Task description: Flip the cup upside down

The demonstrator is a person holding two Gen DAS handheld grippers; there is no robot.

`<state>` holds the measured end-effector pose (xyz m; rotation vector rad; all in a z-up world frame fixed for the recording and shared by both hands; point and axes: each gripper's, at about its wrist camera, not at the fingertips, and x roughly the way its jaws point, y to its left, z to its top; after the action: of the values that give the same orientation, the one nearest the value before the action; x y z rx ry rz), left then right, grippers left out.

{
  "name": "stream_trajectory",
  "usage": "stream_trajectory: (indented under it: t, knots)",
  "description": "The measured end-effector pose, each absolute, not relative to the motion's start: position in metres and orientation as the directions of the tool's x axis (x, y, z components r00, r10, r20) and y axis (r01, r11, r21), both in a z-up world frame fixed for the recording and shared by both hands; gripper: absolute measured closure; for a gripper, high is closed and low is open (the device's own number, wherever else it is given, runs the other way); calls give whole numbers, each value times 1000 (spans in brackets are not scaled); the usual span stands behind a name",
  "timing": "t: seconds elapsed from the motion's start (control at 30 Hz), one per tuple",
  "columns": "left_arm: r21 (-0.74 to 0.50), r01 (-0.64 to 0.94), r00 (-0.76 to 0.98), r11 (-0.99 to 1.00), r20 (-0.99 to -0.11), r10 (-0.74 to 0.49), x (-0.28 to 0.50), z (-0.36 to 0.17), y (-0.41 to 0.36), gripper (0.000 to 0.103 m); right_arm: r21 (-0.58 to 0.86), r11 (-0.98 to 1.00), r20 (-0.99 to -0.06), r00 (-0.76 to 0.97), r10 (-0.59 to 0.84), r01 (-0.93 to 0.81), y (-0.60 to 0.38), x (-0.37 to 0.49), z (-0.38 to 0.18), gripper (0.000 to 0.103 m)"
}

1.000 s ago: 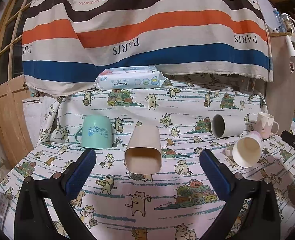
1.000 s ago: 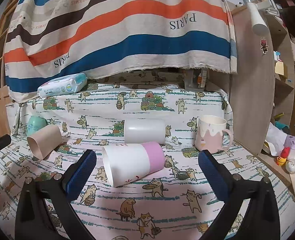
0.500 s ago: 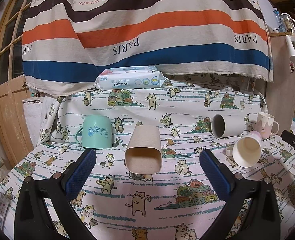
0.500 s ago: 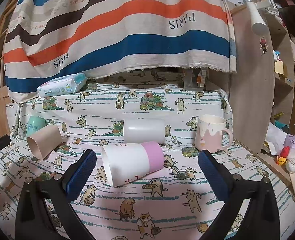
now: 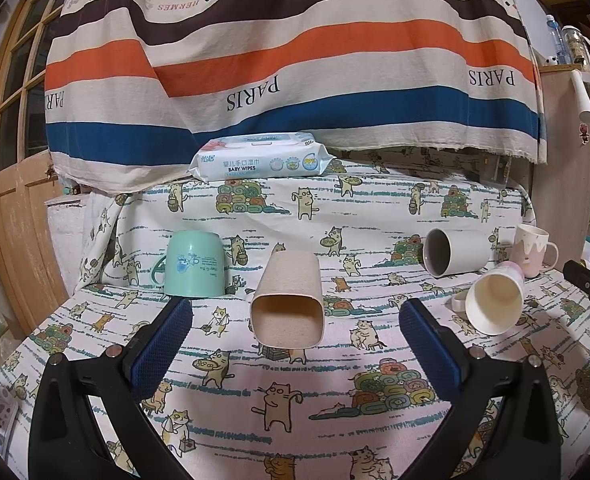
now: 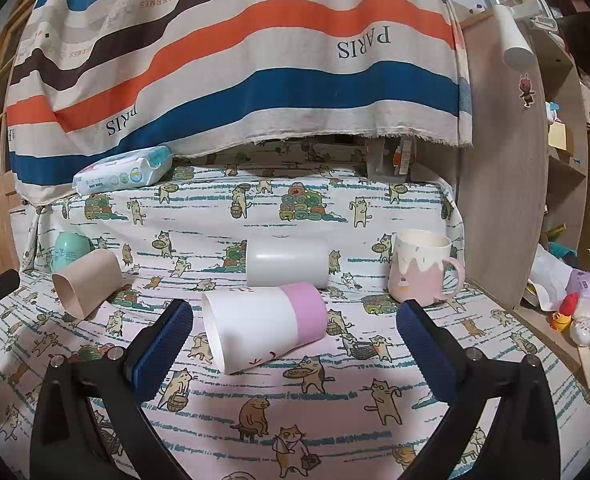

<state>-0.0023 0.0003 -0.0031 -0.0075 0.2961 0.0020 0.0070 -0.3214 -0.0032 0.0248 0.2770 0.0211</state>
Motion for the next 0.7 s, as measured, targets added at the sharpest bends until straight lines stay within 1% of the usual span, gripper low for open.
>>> stream_trajectory:
  t: [0.23, 0.3, 0.4, 0.43, 0.5, 0.6, 0.7]
  knots:
    - [-15, -6, 952, 1000, -308, 1, 0, -4, 1, 0, 30, 999, -277, 960, 35, -28, -323, 7, -4, 0]
    - [-36, -8, 952, 999, -306, -3, -1, -4, 5, 0, 33, 999, -275, 961, 39, -31, -324, 7, -4, 0]
    - [-100, 13, 961, 995, -275, -40, -6, 0, 18, 0, 36, 998, -285, 956, 62, -54, -323, 6, -6, 0]
    - [-96, 18, 957, 995, -285, -45, -7, 2, 21, 0, 38, 997, -295, 952, 82, -74, -322, 5, -5, 0]
    - [-42, 2, 950, 999, -310, -15, -8, 7, 22, 0, 23, 995, -292, 951, 97, -94, -320, 1, -5, 0]
    - [6, -41, 958, 999, -285, 41, -19, 21, 27, 0, -8, 998, -245, 968, 59, -62, -313, -12, -1, 0]
    - [12, -49, 961, 999, -272, 51, -25, 41, 33, 0, -1, 996, -227, 970, 86, -89, -303, -21, 13, 0]
